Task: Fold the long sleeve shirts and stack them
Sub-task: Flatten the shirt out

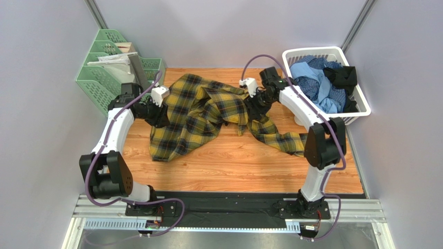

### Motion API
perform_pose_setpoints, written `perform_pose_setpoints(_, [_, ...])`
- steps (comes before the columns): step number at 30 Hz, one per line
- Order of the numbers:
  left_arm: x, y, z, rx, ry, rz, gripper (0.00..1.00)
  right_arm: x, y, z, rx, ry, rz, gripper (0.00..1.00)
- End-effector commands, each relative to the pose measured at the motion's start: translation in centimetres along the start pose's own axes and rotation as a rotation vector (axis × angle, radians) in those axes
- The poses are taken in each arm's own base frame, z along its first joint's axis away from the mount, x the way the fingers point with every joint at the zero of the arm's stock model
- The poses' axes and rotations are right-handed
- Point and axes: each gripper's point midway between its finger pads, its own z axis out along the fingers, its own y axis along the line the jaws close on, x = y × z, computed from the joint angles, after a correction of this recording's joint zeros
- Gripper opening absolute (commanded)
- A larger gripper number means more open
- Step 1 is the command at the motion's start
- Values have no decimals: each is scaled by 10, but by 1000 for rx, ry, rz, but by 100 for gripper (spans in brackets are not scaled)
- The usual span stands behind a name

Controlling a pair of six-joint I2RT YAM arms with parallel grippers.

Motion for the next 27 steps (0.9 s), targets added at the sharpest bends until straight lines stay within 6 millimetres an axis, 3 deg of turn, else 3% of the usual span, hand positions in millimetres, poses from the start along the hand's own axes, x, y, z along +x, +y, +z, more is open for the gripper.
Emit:
perform_pose_setpoints(1, [-6, 2, 4, 8, -41, -1, 54, -29, 28, -17, -54, -178, 120, 51])
perform_pose_setpoints(4, [-7, 2, 2, 7, -41, -3, 54, -23, 22, 8, -74, -142, 179, 49])
perform_pose_setpoints(11, [-3, 2, 0, -8, -31, 15, 55, -29, 4, 35, -104, -128, 271, 50])
perform_pose_setpoints(16, [-2, 0, 0, -1, -32, 9, 55, -36, -5, 37, -67, -145, 284, 54])
perform_pose_setpoints(20, [-1, 0, 1, 2, -29, 13, 55, -31, -16, 31, 9, -130, 284, 59])
perform_pose_setpoints(23, [-1, 2, 3, 3, -30, 11, 55, -28, -12, 32, -8, -127, 282, 60])
perform_pose_setpoints(24, [-1, 2, 4, 6, -30, 3, 55, -28, -9, 34, -19, -125, 284, 48])
perform_pose_setpoints(26, [-3, 3, 4, 4, -33, 2, 55, -30, -2, 41, -46, -118, 277, 37])
perform_pose_setpoints(27, [-3, 3, 4, 3, -32, 0, 55, -32, 1, 43, -58, -118, 277, 22])
